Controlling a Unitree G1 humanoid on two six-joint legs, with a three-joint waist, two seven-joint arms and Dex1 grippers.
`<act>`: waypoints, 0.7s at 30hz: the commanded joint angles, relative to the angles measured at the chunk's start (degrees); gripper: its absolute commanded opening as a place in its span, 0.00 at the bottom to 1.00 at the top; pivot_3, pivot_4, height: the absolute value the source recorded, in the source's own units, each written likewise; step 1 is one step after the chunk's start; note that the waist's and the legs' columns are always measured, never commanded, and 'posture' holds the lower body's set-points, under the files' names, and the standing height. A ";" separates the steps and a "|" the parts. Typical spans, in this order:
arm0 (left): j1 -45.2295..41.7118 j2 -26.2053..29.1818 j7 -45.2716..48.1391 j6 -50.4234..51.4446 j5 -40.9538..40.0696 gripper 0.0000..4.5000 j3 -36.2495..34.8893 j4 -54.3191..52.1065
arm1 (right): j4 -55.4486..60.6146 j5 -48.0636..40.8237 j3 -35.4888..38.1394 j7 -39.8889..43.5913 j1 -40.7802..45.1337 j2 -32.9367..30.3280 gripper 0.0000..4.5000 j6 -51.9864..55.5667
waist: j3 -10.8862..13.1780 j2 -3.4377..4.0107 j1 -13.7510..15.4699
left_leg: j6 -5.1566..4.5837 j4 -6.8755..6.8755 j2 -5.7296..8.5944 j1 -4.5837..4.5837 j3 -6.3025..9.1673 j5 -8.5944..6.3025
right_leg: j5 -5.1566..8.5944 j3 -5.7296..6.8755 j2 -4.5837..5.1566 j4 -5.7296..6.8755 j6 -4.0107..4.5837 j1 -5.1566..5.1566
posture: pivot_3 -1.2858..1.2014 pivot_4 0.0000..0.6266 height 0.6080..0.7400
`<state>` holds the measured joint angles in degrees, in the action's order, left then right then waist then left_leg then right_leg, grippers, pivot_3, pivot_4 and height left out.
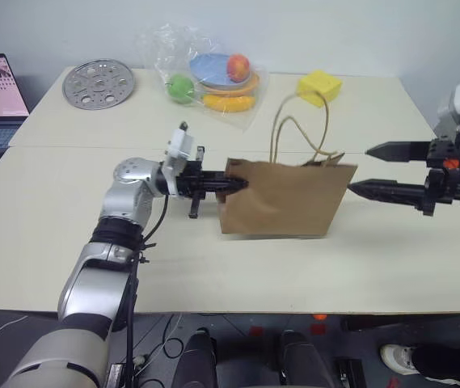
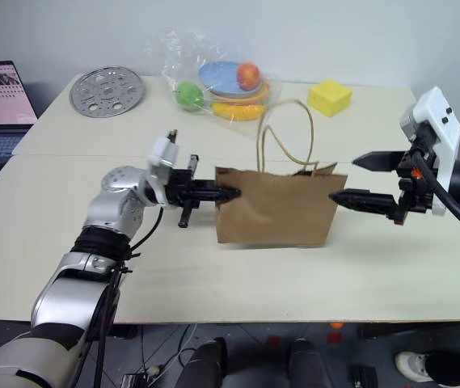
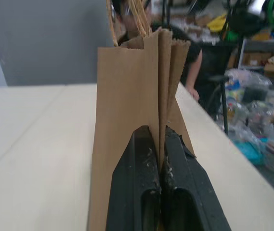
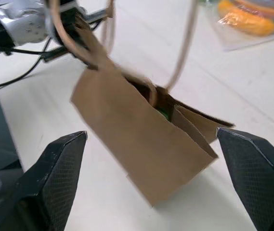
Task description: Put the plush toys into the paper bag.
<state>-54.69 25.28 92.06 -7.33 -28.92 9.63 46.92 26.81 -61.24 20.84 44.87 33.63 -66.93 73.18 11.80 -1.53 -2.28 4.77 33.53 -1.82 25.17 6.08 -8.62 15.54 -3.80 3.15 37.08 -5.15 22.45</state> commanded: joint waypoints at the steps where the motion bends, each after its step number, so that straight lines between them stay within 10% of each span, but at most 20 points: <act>1: -3.14 -0.60 0.44 -5.15 -0.60 0.05 3.57 5.42 | 3.19 -3.10 3.89 -2.12 -1.54 0.06 1.00 0.67 | 0.00 0.00 0.06 | 0.00 0.01 0.00 0.00 0.01 0.00 | 0.00 0.00 0.00 0.00 0.00 -0.01 | 0.52 0.24 1.00; 15: -6.38 17.76 0.44 1.98 -2.79 0.98 3.41 2.49 | -1.62 6.16 2.57 2.61 -11.01 -2.35 1.00 -9.66 | 0.02 0.01 -0.10 | 0.00 0.18 0.00 0.07 0.01 0.00 | 0.01 -0.04 0.00 0.01 -0.01 -0.03 | 0.52 0.24 1.00; 21: 2.67 29.11 -10.14 16.70 1.80 0.99 -4.16 -16.64 | -6.86 14.83 3.61 8.42 -18.84 -3.40 1.00 -18.94 | 0.02 0.07 -0.15 | 0.01 0.16 -0.01 0.00 -0.01 0.00 | 0.05 -0.04 0.01 0.07 -0.06 -0.06 | 0.52 0.24 1.00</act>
<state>-54.05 52.51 86.95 5.86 -28.53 7.87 37.37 20.65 -48.41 21.94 51.49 15.20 -69.63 57.56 11.83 -1.46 -2.42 4.78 33.68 -1.83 25.12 6.06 -8.62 15.63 -3.84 3.16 37.16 -5.27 22.35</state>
